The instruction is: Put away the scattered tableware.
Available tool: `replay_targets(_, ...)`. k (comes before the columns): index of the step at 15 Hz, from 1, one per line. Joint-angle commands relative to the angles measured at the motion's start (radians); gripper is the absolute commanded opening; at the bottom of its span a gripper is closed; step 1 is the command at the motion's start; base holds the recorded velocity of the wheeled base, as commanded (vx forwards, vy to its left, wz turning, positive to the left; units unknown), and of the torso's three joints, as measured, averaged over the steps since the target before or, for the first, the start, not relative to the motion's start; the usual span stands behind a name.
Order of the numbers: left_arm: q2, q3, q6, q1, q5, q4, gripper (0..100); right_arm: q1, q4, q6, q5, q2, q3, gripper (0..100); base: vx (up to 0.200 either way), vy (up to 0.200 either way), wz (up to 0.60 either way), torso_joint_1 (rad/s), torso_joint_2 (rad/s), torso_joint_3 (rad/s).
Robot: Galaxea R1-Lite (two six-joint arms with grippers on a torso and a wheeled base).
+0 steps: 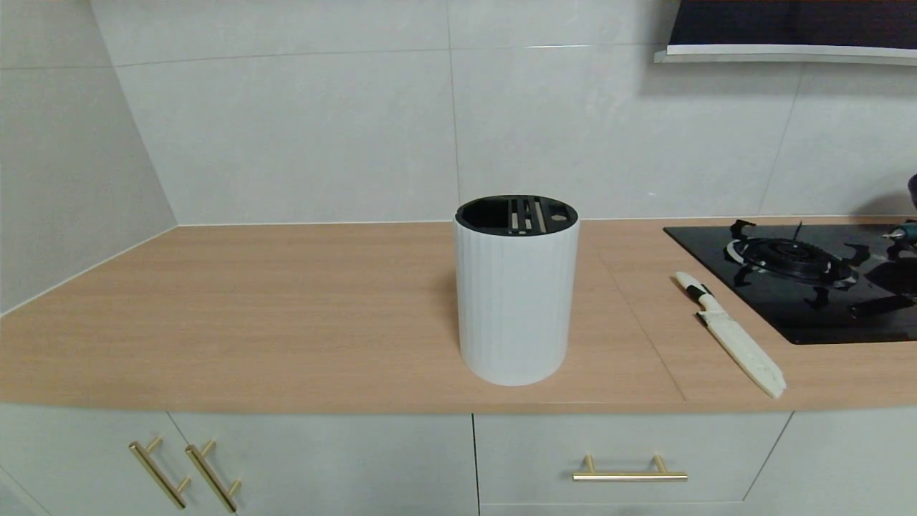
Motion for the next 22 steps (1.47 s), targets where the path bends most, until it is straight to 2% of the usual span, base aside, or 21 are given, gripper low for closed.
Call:
replay_targets(1, 0.001, 0.0, 0.0, -0.001, 0.0, 0.0, 100, 0.001, 0.0, 0.0, 0.0, 0.001, 0.0, 100, 0.0, 0.0, 0.0, 0.217, -0.48, -0.281)
replay_targets(17, 0.001, 0.0, 0.0, -0.001, 0.0, 0.0, 100, 0.001, 0.0, 0.0, 0.0, 0.001, 0.0, 100, 0.0, 0.0, 0.0, 0.257, -0.55, -0.296)
replay_targets(22, 0.001, 0.0, 0.0, 0.0, 0.0, 0.0, 100, 0.001, -0.001, 0.001, -0.001, 0.001, 0.0, 100, 0.0, 0.0, 0.0, 0.186, -0.37, -0.193)
